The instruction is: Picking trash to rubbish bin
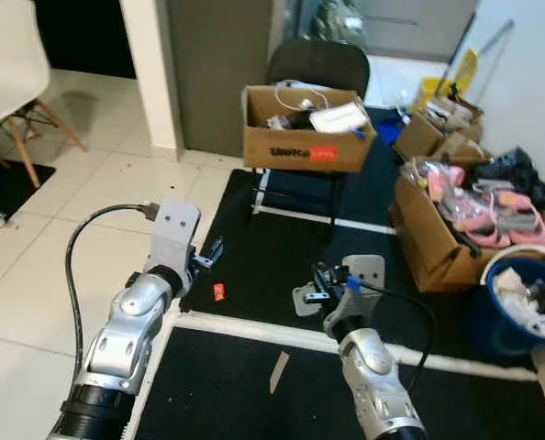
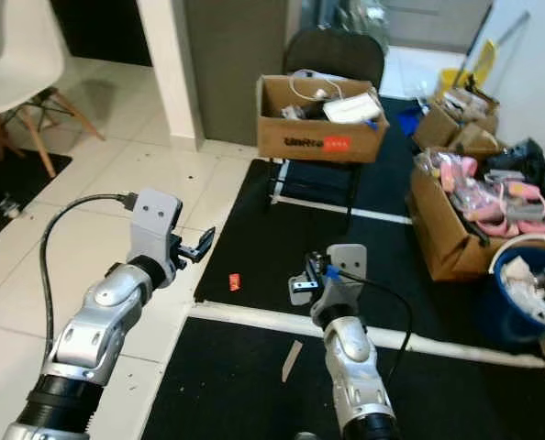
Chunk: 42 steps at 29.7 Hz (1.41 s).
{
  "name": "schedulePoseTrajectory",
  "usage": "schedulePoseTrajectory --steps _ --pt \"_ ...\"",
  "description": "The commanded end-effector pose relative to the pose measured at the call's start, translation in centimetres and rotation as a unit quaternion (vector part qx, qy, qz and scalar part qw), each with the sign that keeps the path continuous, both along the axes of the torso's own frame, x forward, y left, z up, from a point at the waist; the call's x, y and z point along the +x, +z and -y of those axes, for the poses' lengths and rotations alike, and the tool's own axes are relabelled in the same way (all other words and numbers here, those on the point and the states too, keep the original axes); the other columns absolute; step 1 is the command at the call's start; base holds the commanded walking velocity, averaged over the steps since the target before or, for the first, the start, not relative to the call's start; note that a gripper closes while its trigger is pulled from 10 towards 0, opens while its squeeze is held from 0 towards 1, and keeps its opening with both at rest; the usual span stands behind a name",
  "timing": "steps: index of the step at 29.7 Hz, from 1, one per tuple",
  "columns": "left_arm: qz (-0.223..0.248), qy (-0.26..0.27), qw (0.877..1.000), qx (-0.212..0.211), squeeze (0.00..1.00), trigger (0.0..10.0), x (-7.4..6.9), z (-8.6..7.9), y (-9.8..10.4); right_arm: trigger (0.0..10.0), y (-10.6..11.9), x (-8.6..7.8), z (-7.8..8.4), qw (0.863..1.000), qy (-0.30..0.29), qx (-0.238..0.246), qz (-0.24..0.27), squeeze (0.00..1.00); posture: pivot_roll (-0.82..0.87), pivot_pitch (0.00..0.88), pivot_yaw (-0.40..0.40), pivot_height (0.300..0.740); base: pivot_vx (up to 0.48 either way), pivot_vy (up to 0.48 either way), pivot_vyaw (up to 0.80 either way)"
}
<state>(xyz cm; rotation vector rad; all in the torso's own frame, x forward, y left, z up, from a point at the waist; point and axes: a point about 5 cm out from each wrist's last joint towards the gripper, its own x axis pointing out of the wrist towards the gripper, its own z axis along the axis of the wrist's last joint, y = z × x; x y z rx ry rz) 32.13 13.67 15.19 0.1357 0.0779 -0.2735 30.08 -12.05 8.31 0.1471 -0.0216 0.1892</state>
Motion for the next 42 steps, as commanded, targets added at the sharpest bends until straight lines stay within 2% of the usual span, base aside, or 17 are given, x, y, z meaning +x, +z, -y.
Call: schedulePoseTrajectory --steps 1,8,12,17,20,21,22,23,25,26,27,28,29,32,34,38,42 --pt "0.005 -0.004 1.0 -0.011 0.0 10.0 -0.3 0.8 0.1 10.0 0.1 0.0 0.2 1.0 -0.005 -0.001 0.001 0.0 0.02 0.121 0.0 0.74 0.0 0.0 -0.8" --pt "0.002 -0.004 1.0 -0.017 0.0 10.0 -0.5 1.6 0.1 10.0 0.1 0.0 0.1 1.0 -0.001 -0.001 0.001 0.0 0.03 0.123 -0.004 0.74 0.0 0.0 -0.8" --pt "0.042 -0.053 0.998 -0.019 0.0 10.0 -1.2 3.0 1.0 10.0 0.1 0.0 0.1 1.0 0.0 -0.002 0.002 0.0 0.03 0.124 -0.006 0.74 0.0 0.0 -0.8" --pt "0.041 -0.071 0.997 -0.013 0.0 10.0 -1.9 4.3 0.8 10.0 0.1 0.1 0.0 1.0 0.002 -0.002 0.001 0.0 0.03 0.123 -0.007 0.74 0.0 0.0 -0.8" --pt "0.04 -0.069 0.997 -0.009 0.0 10.0 -2.0 4.2 0.6 10.0 0.1 0.1 0.0 1.0 0.002 -0.002 0.001 0.0 0.03 0.123 -0.009 0.74 0.0 0.0 -0.8" --pt "0.042 -0.064 0.997 -0.007 0.0 10.0 -2.0 3.9 0.5 10.0 0.1 0.1 0.0 1.0 0.002 -0.002 0.001 0.0 0.03 0.123 -0.009 0.74 0.0 0.0 -0.8" --pt "0.045 -0.046 0.998 -0.001 0.0 10.0 -1.8 2.8 0.5 10.0 0.1 0.1 0.0 1.0 0.003 -0.002 0.001 0.0 0.03 0.123 -0.009 0.74 0.0 0.0 -0.8" --pt "0.045 -0.046 0.998 -0.001 0.0 10.0 -1.8 2.8 0.5 10.0 0.1 0.1 0.0 1.0 0.003 -0.002 0.001 0.0 0.03 0.123 -0.009 0.74 0.0 0.0 -0.8" --pt "0.045 -0.016 0.999 0.003 0.0 10.0 -1.6 1.0 0.4 10.0 0.1 0.1 -0.1 1.0 0.003 -0.003 0.001 0.0 0.02 0.121 -0.007 0.74 0.0 0.0 -0.8" --pt "0.045 -0.016 0.999 0.003 0.0 10.0 -1.6 1.0 0.4 10.0 0.1 0.1 -0.1 1.0 0.003 -0.003 0.001 0.0 0.02 0.121 -0.007 0.74 0.0 0.0 -0.8" --pt "0.043 0.013 0.999 0.006 0.0 10.0 -1.5 -0.6 0.2 10.0 0.1 0.0 0.0 1.0 0.003 -0.003 0.001 0.0 0.02 0.121 -0.007 0.74 0.0 0.0 0.0" --pt "0.041 0.027 0.999 0.01 0.0 10.0 -1.6 -1.4 0.1 10.0 0.0 0.0 0.1 1.0 0.003 -0.003 -0.001 0.0 0.02 0.119 -0.007 0.74 0.0 0.0 0.0" --pt "0.041 0.027 0.999 0.01 0.0 10.0 -1.6 -1.4 0.1 10.0 0.0 0.0 0.1 1.0 0.003 -0.003 -0.001 0.0 0.02 0.119 -0.007 0.74 0.0 0.0 0.0" --pt "0.029 0.091 0.995 0.008 0.0 10.0 -1.9 -4.4 -0.4 10.0 -0.3 0.0 0.8 1.0 -0.01 0.0 -0.007 0.0 0.03 0.117 -0.007 0.74 0.0 0.0 0.0" --pt "0.004 0.138 0.99 0.021 0.0 10.0 -2.9 -6.9 -1.7 10.0 -0.6 0.0 1.9 0.999 -0.036 -0.002 -0.012 0.0 0.03 0.113 -0.007 0.74 0.0 0.0 0.0" --pt "-0.032 0.153 0.987 0.021 0.0 10.0 -3.6 -7.7 -3.1 10.0 -0.7 0.1 2.7 0.998 -0.053 -0.007 -0.014 0.0 0.03 0.113 -0.008 0.74 0.0 0.0 0.0" --pt "-0.044 0.139 0.989 0.022 0.0 10.0 -4.0 -7.0 -3.8 10.0 -0.8 0.1 3.0 0.998 -0.056 -0.012 -0.016 0.0 0.03 0.109 -0.01 0.74 0.0 0.0 0.0"
